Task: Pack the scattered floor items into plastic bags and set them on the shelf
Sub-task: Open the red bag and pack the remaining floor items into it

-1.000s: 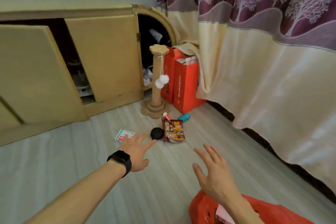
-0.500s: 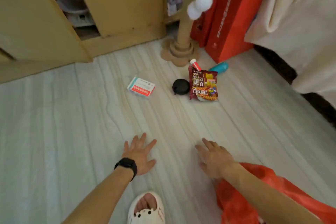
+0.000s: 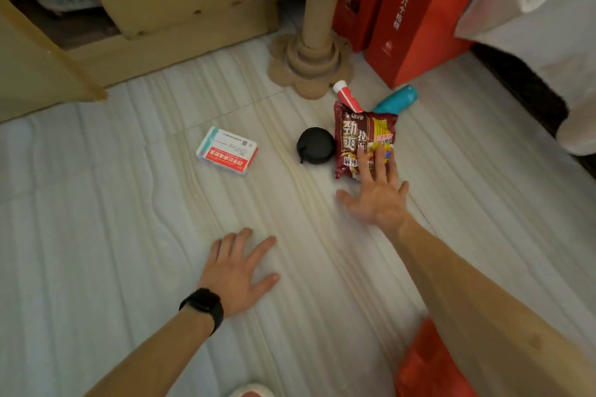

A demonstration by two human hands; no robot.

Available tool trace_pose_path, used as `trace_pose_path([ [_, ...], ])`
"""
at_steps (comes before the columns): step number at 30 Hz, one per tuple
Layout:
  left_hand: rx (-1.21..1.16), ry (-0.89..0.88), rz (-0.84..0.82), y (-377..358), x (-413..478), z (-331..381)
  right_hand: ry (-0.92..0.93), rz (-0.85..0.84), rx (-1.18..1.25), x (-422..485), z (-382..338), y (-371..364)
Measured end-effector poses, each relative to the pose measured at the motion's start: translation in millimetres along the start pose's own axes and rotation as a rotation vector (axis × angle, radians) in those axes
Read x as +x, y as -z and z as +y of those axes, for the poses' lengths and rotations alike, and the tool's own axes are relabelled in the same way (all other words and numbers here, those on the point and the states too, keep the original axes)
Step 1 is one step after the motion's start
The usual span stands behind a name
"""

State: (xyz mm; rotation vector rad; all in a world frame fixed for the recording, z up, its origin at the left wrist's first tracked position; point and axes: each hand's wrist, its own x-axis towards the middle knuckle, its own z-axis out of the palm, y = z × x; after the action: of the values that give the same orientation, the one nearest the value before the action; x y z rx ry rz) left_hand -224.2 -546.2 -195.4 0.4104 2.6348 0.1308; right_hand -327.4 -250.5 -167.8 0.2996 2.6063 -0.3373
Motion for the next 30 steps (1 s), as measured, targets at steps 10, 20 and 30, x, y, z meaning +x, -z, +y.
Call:
trace_pose_path([
  [10,0.096,0.281,0.051,97.4,148.1,-44.9,0.039,0.014,-0.068,-109.5,21.1,-70.4],
  [20,-0.050,0.136,0.115,30.9,37.1,-5.5,-0.067,0.004,-0.095,-189.9,-13.3,-106.1],
  [30,-0.012,0.164,0.045,-31.0,-80.9,9.9,-0.311,-0.020,0.299,-149.2,-19.9,-82.9],
])
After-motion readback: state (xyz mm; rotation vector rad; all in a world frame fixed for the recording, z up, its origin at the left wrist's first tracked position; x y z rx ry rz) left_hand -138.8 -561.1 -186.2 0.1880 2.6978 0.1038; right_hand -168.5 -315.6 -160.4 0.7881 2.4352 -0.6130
